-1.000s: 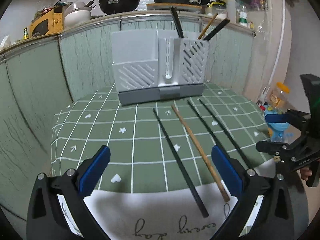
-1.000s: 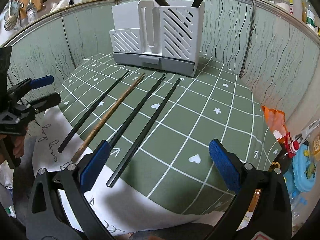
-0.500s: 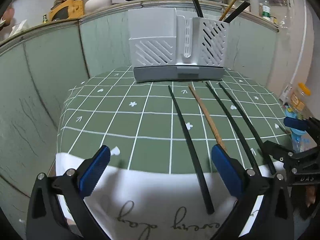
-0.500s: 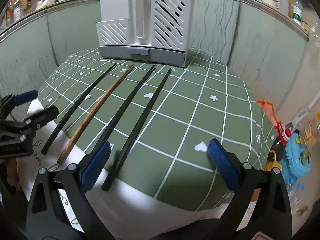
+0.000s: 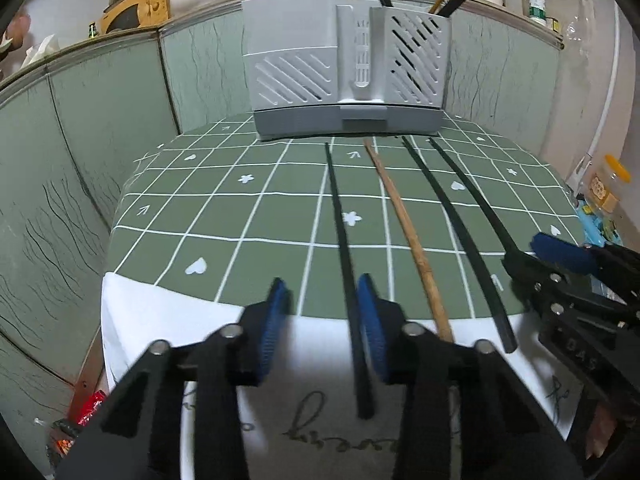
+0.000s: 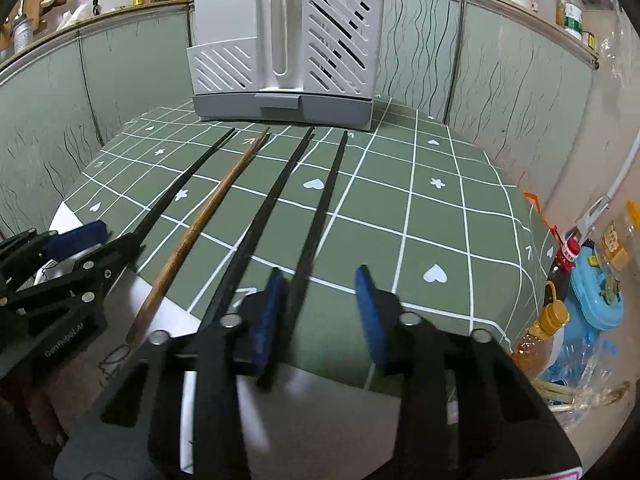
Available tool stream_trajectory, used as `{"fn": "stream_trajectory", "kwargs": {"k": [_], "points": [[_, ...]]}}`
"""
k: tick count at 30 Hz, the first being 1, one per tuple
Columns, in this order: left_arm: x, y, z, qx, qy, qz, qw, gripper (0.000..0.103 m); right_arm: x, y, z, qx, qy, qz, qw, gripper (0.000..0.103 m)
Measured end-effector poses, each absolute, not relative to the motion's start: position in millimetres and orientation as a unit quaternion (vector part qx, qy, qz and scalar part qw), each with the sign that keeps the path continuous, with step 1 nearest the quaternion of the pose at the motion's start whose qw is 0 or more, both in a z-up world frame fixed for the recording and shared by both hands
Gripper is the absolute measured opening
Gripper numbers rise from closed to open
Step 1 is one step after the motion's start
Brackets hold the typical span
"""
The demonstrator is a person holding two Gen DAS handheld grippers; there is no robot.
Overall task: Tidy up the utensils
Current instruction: 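Grasp a black chopstick with the left tool while the right tool grasps another black chopstick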
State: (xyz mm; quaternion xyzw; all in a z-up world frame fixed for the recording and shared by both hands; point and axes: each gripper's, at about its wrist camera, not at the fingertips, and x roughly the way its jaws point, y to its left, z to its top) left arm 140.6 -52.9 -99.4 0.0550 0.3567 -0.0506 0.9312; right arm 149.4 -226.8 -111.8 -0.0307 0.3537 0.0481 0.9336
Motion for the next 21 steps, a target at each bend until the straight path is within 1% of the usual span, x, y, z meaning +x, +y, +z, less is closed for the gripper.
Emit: {"fn": "stream_trajectory", "kwargs": {"k": [1,2,3,4,6,14,21], "points": [[140.9,-54.7,-99.3,0.055,0.358,-0.053,0.93,0.024,149.6,-226.1,-112.2,-0.029,0.353,0.046,0.934,0.021],[140.8,-55.8,-99.4,0.054,0.359,-0.054,0.93,0.017,149.8,-226.4,-112.2,-0.028,0.353,0.041,0.934,0.013],[141.2,-57.2,-99.7,0.054,0.361,-0.054,0.93,0.011,149.5,-226.4,-112.2,-0.027,0.353,0.038,0.934,0.01],[141.5,-58.1,-100.1,0.056,0.362,-0.051,0.929,0.009,150.1,-227.6,-112.4,-0.023,0.354,0.033,0.934,0.008],[142.0,-57.3,-100.6,0.053,0.361,-0.046,0.93,0.008,149.7,-230.0,-112.8,-0.017,0.354,0.027,0.935,0.006],[143.2,-43.7,-100.4,0.043,0.359,-0.035,0.932,0.008,147.6,-243.1,-111.7,-0.004,0.352,0.019,0.936,0.006],[142.1,-30.9,-86.0,0.037,0.348,-0.039,0.936,0.008,144.4,-255.1,-101.3,-0.003,0.351,0.017,0.936,0.006]]}}
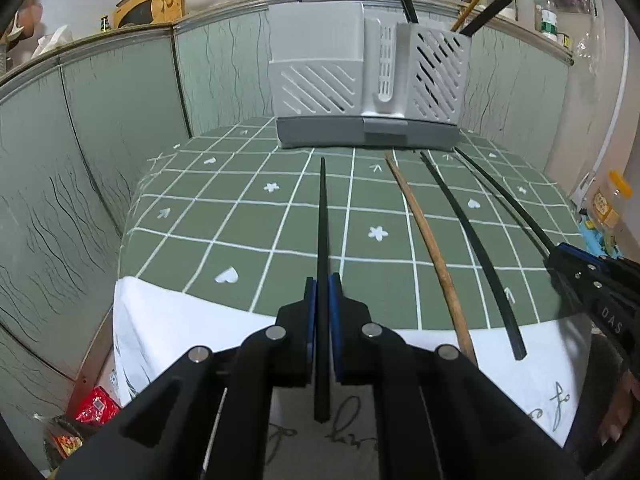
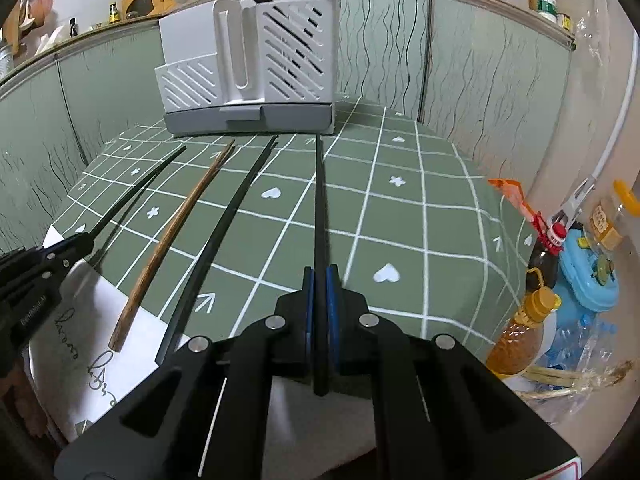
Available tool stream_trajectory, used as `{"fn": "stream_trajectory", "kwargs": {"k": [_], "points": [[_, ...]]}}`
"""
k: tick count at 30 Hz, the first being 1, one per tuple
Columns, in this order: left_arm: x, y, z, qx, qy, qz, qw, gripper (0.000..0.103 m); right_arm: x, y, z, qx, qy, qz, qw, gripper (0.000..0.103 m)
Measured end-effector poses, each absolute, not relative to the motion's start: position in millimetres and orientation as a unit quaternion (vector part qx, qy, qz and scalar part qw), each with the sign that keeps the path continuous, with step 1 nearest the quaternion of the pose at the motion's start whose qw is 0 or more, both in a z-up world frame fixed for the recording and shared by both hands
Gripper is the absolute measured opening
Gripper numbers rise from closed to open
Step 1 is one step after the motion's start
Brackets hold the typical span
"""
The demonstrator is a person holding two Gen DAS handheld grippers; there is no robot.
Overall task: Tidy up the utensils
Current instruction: 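Grasp a black chopstick with the left tool while the right tool grasps another black chopstick, then lift both held black chopsticks and carry them toward the white holder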
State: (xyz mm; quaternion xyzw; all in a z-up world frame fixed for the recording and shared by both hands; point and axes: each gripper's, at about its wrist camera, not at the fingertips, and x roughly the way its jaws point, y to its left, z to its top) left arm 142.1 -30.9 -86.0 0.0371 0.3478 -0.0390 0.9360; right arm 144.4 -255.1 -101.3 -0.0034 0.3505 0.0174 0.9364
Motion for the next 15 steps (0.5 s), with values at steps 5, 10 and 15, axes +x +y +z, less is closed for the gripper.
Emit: {"fn": "stream_trajectory", "kwargs": {"k": [5,10,15], "points": [[138.2,-24.5,-71.7,0.035,0.336,-0.041,0.94,0.008,137.9,-260.3,-88.9,-0.004,0.346,0.024,0.938,0.006],[134.4,-19.0,-54.7,0.034,0.322,-0.047,0.945,0.008,133.2,-264.8,-73.6,-0.003,0.337,0.029,0.941,0.006],[135.3,-10.7,-41.6,0.025,0.32,-0.051,0.946,0.008,134.3,-271.0,-58.7,0.001,0.336,0.035,0.941,0.006]]}}
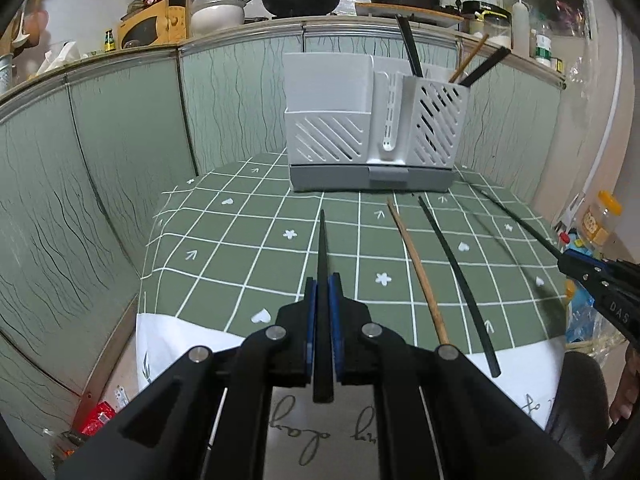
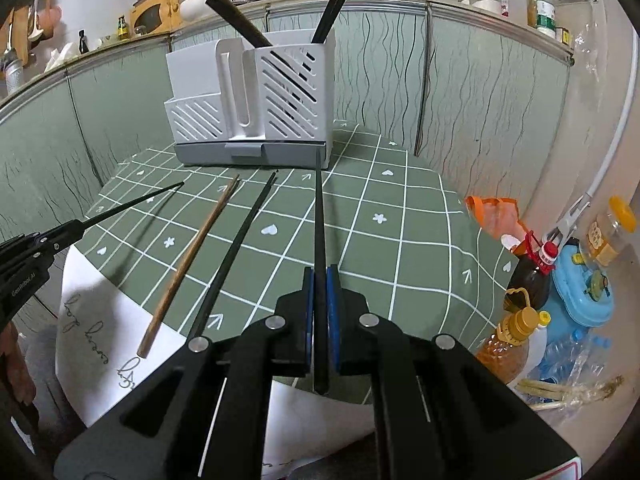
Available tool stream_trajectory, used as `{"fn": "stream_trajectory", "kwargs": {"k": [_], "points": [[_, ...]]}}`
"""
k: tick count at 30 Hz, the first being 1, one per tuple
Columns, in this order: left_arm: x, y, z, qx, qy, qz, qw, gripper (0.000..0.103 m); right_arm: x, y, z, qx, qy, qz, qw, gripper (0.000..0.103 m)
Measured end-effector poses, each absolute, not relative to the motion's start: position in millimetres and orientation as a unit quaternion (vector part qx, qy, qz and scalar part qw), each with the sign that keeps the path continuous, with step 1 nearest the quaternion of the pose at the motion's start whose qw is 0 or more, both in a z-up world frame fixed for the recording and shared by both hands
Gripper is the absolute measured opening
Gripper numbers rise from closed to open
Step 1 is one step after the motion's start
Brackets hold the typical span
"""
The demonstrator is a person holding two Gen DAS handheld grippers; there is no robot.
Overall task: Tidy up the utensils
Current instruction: 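Lift both held black chopsticks and carry them toward the white holder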
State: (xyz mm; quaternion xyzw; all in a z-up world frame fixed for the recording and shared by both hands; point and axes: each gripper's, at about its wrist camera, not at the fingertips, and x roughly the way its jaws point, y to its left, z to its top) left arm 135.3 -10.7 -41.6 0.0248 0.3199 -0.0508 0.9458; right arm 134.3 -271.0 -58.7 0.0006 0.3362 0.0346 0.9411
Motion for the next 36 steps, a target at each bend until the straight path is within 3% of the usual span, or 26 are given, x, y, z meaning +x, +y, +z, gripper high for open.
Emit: {"fn": "stream_trajectory", "kwargs": {"k": [36], "points": [[153.4,4.4,53.5,-0.004,0.267,-0.103,0.958,0.008,138.8,-287.6,38.9,0.009,0.254,0.065,0.965,0.006]]}}
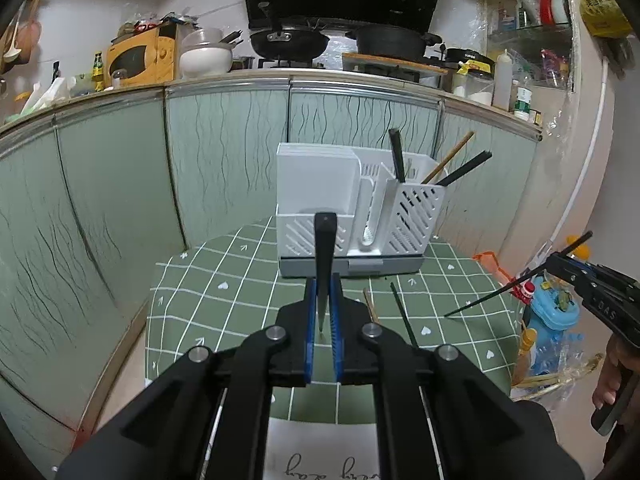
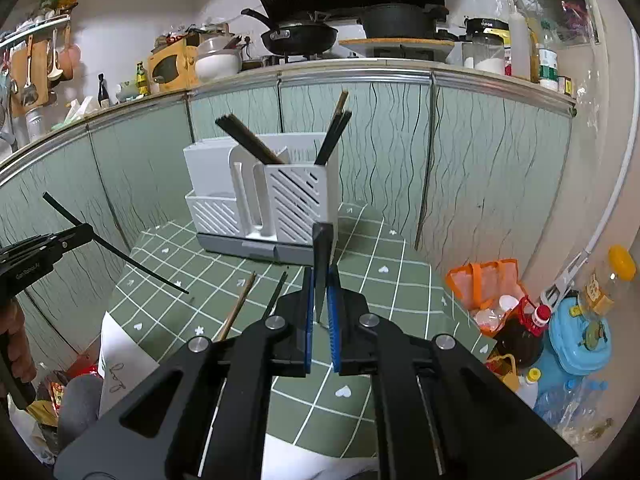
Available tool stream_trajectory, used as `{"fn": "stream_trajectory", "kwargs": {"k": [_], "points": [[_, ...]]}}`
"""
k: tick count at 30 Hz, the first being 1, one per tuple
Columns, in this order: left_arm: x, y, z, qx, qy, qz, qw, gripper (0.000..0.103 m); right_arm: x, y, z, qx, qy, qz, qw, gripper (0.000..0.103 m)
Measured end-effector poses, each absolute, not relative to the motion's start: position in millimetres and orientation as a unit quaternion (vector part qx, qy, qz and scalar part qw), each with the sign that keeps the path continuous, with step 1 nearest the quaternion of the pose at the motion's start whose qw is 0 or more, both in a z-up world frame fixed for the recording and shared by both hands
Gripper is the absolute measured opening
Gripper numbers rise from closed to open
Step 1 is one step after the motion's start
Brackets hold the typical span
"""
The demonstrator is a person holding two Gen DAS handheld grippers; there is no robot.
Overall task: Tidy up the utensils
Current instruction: 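Lift both held black chopsticks and carry them toward the white holder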
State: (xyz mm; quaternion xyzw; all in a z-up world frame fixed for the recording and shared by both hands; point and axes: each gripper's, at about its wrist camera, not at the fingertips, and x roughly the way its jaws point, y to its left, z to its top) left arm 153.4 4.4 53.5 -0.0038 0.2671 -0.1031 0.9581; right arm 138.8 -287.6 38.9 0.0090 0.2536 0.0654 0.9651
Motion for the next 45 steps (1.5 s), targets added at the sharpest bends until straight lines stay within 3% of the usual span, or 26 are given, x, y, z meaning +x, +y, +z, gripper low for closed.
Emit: {"fn": "stream_trajectory", "kwargs": {"k": [17,45], "points": [[172.0,-3.2,84.8,0.003,0.265,-0.162,0.951,0.008,150.4,-291.1,83.0,0.004,0.236,0.1,0.967,0.006],[246.0,-59.8,180.6,0.023,0.243,-0.259,0.934,0.008,215.7,-318.7,192.1,0.037,0.19,0.162,0.968,0.006]]}}
